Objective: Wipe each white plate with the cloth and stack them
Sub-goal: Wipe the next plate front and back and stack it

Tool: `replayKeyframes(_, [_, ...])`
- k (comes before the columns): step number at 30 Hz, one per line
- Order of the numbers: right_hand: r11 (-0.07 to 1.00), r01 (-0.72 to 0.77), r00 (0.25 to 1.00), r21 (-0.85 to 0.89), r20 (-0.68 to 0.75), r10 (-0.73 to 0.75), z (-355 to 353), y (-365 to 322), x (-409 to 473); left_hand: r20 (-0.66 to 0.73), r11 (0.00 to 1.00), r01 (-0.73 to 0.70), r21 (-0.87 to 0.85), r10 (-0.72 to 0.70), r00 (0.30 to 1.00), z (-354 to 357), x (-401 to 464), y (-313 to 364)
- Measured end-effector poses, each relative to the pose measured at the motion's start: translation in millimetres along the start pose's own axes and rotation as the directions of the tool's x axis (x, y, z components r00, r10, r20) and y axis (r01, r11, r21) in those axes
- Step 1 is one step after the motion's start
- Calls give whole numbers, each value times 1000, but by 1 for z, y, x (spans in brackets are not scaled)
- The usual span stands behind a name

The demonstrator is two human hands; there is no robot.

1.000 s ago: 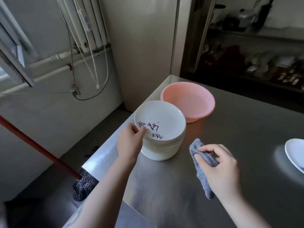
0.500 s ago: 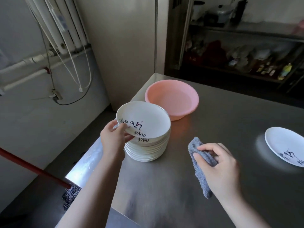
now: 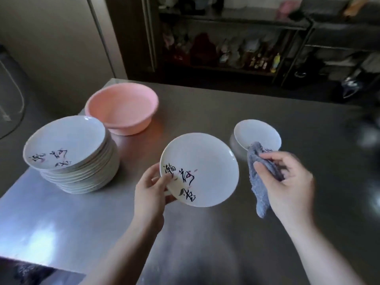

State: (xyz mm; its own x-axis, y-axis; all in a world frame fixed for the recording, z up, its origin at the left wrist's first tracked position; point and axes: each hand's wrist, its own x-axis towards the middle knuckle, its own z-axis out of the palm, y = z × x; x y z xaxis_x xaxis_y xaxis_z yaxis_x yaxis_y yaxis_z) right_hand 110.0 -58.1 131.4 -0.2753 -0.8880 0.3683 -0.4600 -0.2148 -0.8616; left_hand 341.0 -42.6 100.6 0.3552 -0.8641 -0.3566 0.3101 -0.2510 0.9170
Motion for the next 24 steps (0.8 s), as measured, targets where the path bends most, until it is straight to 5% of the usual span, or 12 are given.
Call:
replayKeyframes(7, [997, -58, 988, -54, 139, 65, -93, 96, -3, -40, 973, 227, 36, -225, 973, 106, -37, -126])
replayKeyframes(17, [976, -102, 930, -192, 330, 162, -103, 159, -9, -84, 935, 253, 249, -240, 967, 140, -42, -167])
replayKeyframes(21, [958, 15, 894, -286, 432, 115, -87, 164, -11, 30, 701, 43, 712, -91, 995, 130, -31, -157])
replayKeyframes(24, [893, 110, 815, -437, 554, 171, -73, 169, -9, 106, 500, -131, 856, 79, 991, 129, -17, -144])
